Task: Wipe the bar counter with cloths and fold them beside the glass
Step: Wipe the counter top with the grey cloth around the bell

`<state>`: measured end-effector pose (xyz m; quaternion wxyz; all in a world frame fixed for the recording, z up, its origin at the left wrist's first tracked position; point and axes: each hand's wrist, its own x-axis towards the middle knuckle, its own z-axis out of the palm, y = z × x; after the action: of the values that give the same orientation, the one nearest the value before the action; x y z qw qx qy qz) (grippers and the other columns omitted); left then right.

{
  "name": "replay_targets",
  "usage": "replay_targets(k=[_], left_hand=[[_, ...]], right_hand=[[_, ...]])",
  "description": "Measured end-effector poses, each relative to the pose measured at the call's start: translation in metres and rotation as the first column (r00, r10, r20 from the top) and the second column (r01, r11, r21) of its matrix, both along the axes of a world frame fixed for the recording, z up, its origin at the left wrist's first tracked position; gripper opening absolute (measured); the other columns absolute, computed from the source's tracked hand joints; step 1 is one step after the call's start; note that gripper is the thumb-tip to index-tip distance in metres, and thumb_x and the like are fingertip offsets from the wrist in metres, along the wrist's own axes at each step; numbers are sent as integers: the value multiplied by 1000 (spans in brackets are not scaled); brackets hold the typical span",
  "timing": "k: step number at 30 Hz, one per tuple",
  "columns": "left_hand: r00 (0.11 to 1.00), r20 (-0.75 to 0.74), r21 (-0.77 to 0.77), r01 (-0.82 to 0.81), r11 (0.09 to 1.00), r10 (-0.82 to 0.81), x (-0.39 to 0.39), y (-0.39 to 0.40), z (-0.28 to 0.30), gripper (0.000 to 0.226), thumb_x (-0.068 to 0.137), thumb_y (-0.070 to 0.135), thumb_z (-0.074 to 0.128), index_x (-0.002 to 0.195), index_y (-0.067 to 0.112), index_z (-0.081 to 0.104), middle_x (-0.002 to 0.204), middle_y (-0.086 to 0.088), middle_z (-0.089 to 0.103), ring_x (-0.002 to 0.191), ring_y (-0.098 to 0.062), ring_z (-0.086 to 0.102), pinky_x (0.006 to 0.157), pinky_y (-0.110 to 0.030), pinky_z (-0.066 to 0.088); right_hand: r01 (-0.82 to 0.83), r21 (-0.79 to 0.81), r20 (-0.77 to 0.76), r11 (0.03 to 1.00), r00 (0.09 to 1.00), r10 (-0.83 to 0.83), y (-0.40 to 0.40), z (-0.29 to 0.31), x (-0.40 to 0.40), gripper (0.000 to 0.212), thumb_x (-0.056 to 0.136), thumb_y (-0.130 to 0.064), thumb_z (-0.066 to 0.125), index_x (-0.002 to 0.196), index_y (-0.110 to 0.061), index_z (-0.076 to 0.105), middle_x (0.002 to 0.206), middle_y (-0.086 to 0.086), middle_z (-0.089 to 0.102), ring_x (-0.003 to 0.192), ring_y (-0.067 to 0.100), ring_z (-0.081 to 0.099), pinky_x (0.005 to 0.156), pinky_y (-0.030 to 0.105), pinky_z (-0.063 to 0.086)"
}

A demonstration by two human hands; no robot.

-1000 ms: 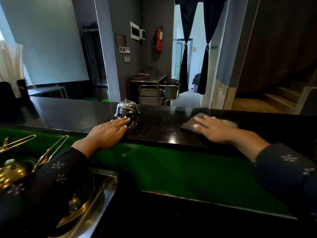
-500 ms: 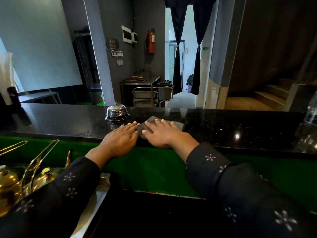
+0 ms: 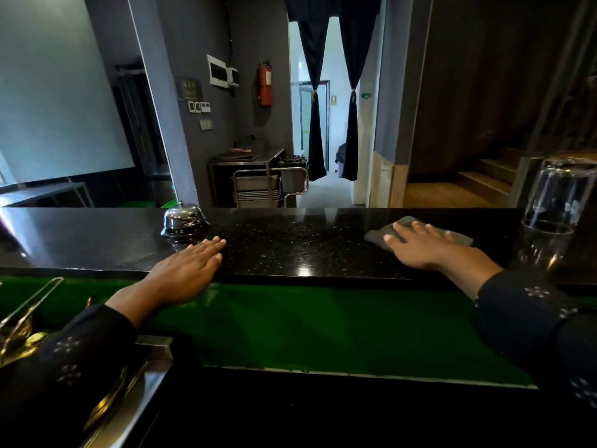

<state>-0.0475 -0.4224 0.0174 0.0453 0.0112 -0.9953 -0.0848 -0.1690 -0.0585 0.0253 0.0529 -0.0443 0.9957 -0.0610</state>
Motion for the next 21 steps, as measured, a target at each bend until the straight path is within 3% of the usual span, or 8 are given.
replay_targets(k=[3,8,11,17,21], left_hand=[[1000,-6,-33,5,999,-5,-1,-2,5,50,101,36,24,149,24,17,158,4,16,145,-12,15,115,-28,11],[999,-41,-16,-5,1000,4,-6,-26,10,52,98,43,32,147,26,27,155,3,28,142,-13,25,113,-32,19],[998,-51,-16,-26,1000,25,-5,-42,5,51,98,45,26,147,29,25,156,6,24,143,-10,21,113,-30,17],[993,-119,-23,-11,1000,8,-8,-49,-1,49,100,41,24,148,32,21,156,12,19,142,-6,19,110,-27,20],[989,-144,21,-14,1000,17,-8,-53,-3,48,100,35,24,148,32,21,156,11,22,142,-7,22,108,-26,23]], right_hand=[[-163,14,-19,987,986,163,-36,-2,26,65,92,-61,11,150,-34,-1,161,4,-6,148,27,-3,116,52,-2],[-471,27,-36,882,881,471,-104,-7,60,62,92,-62,10,149,-39,-2,160,-2,-10,147,20,-7,117,48,-7],[-463,23,4,886,886,463,-116,-1,31,59,94,-58,11,149,-39,0,161,-3,-8,148,20,-4,116,48,-4],[-244,48,21,968,970,244,-151,4,-59,63,94,-58,11,151,-32,2,161,5,-5,147,29,-2,115,54,-2],[-253,71,7,965,967,254,-211,4,-72,67,92,-62,10,150,-31,2,161,7,-7,147,32,-3,116,54,-1]])
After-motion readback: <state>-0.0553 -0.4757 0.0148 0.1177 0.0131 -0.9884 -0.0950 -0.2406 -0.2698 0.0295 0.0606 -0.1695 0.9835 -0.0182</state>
